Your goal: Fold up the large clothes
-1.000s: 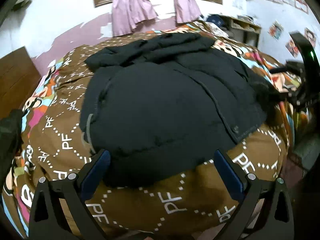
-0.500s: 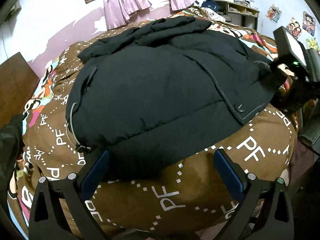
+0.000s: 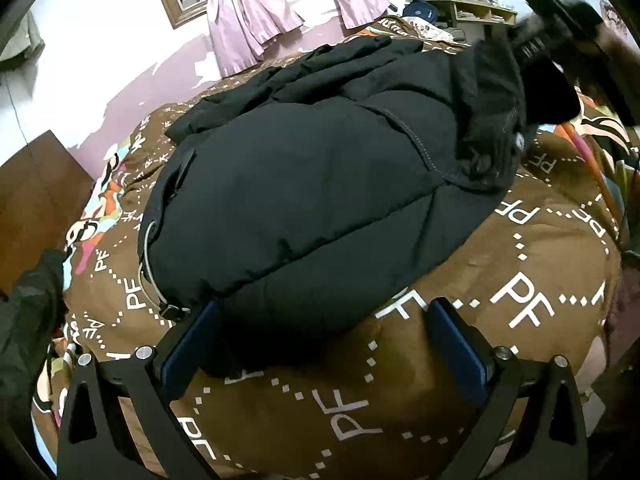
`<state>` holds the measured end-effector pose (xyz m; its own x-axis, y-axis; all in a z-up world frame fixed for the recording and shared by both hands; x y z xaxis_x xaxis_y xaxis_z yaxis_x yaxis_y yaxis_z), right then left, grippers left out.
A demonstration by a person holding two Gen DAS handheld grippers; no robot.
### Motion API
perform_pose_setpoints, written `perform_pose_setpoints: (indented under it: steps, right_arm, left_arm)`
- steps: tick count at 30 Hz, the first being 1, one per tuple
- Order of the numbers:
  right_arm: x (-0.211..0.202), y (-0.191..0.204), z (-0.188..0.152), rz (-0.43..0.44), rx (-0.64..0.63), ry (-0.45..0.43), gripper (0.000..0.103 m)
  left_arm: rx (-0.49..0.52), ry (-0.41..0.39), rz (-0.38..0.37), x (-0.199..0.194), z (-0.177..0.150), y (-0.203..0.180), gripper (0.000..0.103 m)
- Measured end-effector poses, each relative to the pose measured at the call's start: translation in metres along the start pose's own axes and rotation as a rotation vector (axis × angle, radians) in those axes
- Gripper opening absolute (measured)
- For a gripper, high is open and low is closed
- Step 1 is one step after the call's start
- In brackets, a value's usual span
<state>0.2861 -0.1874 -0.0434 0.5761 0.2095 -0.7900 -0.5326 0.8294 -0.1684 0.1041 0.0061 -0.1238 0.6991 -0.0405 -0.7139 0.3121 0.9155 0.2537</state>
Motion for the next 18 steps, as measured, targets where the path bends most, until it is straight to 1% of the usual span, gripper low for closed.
perform_pose_setpoints:
  steps: [2,5,8,11,13,18]
  right_arm:
    - [-0.004,-0.006,0.009,0.021,0.027,-0.014,0.103]
    - [-0.014,-0.013,0.017,0.073,0.119,-0.039,0.103]
    - [-0.018,-0.017,0.021,0.109,0.184,-0.047,0.103]
    - [-0.02,-0.018,0.024,0.107,0.194,-0.046,0.103]
    - [-0.022,-0.015,0.025,0.103,0.194,-0.047,0.103]
    - [-0.023,-0.021,0.02,0.128,0.241,-0.054,0.103]
  left_arm:
    - [0.004,-0.018,0.027,-0.001,0.003,0.001,0.101]
    - [-0.006,-0.041,0.057,-0.004,0.007,0.006,0.101]
    - [-0.038,-0.041,0.057,-0.002,0.008,0.012,0.101]
    - [-0.047,-0.062,0.056,-0.005,0.011,0.013,0.101]
    - [-0.037,-0.1,0.095,-0.012,0.016,0.012,0.101]
    - [-0.055,-0.202,0.142,-0.029,0.026,0.02,0.101]
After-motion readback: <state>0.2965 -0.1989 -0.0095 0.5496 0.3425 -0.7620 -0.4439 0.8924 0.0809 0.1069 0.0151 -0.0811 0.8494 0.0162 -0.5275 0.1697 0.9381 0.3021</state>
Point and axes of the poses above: each gripper's, at about its wrist camera, not at the fingertips, and x roughly the way its jaws point, y to its left, z to its top, the point moved 4 cm from there along x, roughly the way its jaws point, and after that the axes turned 3 degrees about -x, right-handed, at the moved point
